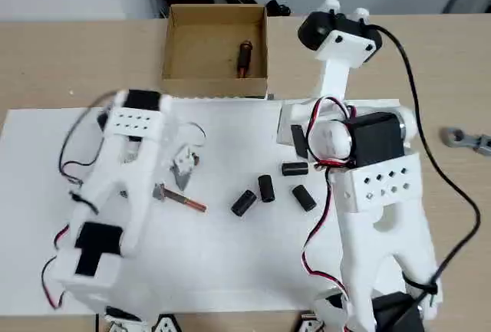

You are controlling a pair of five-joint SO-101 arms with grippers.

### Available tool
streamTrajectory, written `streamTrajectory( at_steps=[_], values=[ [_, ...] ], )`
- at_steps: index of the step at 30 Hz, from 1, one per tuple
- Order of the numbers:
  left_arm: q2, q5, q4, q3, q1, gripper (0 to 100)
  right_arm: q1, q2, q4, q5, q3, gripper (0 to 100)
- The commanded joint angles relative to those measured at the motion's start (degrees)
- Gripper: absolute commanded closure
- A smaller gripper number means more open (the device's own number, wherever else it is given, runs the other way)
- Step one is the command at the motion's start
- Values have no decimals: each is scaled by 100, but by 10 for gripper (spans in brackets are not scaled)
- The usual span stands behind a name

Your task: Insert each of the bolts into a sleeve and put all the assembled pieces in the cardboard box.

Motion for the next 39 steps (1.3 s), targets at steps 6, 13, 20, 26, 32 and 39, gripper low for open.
streamTrajectory(
  at_steps=[6,13,20,26,32,39],
  values=[
    [703,352,-123,-163,62,878,-66,-136,-66,-53,-26,994],
    [1160,325,-1090,-84,-475,978,-66,-145,-66,-53,-26,994],
    [1565,114,-1495,101,-721,986,-66,-136,-66,-53,-26,994],
    [1600,-264,-2224,497,-738,986,-66,-145,-66,-53,-26,994],
    [1029,-941,-2163,514,-993,964,-66,-163,-66,-44,-26,994],
    [738,-1037,-1644,505,-985,861,-259,-136,-66,-44,-26,994]
  ],
)
